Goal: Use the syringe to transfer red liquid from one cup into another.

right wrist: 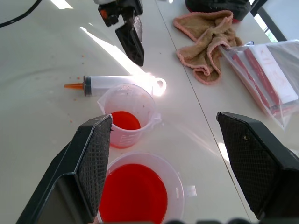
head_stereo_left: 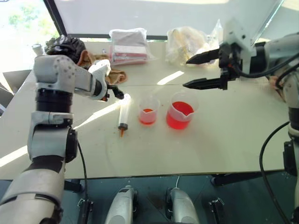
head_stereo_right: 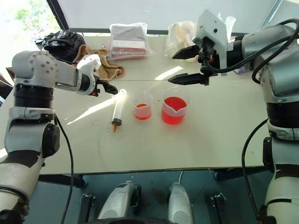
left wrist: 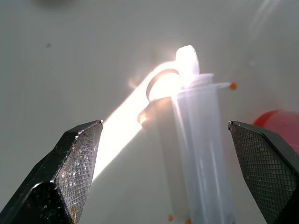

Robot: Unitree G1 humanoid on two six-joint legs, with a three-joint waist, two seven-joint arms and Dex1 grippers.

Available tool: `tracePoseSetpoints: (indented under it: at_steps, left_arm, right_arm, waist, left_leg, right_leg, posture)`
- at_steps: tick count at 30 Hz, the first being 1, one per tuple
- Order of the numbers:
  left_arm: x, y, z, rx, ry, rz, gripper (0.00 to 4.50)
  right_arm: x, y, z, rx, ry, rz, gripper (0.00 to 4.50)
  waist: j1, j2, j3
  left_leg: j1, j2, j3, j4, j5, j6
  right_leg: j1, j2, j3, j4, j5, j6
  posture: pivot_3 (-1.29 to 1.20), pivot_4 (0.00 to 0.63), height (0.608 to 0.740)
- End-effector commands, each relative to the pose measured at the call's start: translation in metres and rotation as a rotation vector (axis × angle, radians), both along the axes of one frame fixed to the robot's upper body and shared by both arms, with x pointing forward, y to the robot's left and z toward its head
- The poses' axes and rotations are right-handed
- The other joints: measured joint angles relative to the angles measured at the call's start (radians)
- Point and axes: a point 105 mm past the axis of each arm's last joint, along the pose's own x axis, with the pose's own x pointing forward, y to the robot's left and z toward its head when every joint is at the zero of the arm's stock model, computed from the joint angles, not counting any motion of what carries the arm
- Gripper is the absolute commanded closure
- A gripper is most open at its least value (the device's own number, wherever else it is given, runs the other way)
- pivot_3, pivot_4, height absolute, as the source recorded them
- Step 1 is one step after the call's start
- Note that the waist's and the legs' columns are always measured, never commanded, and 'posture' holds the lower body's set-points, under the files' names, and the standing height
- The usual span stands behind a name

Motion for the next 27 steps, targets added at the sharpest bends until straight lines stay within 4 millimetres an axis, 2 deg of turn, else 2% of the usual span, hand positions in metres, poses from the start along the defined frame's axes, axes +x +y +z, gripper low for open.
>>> tracePoseSetpoints:
  at_steps: [1,10,18,27]
  left_arm:
    - [0.005,-0.009,0.012,0.020,0.022,0.028,0.02]
    - [0.008,-0.033,0.011,-0.010,0.104,0.065,0.02]
    - [0.011,-0.040,-0.006,0.023,0.152,0.139,0.02]
    - [0.020,-0.045,-0.028,-0.015,0.164,0.220,0.02]
  right_arm:
    - [-0.012,0.005,-0.006,-0.109,-0.036,0.067,0.76]
    - [-0.012,0.005,-0.008,-0.101,-0.033,0.064,0.76]
    - [-0.016,0.009,-0.008,-0.084,-0.026,0.068,0.76]
    - [-0.018,0.011,-0.010,-0.074,-0.022,0.063,0.76]
  waist:
    - [0.001,0.000,0.000]
    - [-0.003,-0.001,0.000]
    - [-0.001,-0.001,0.000]
    - [0.000,-0.001,0.000]
  left_leg:
    - [-0.001,0.000,0.000,0.000,0.000,0.000]
    - [-0.001,-0.001,0.001,-0.001,0.000,-0.001]
    - [-0.001,-0.001,0.001,-0.001,0.000,-0.001]
    - [-0.001,0.000,0.000,-0.001,0.000,-0.001]
  right_leg:
    - [0.000,0.000,0.000,-0.001,0.000,0.000]
    - [0.000,-0.001,0.000,-0.001,0.000,0.000]
    - [-0.001,-0.001,0.000,-0.001,0.000,0.000]
    - [-0.001,-0.002,0.000,-0.001,0.001,0.001]
  posture:
    - [0.00,0.150,0.740]
    - [0.00,0.150,0.740]
    - [0.00,0.150,0.740]
    - [0.00,0.150,0.740]
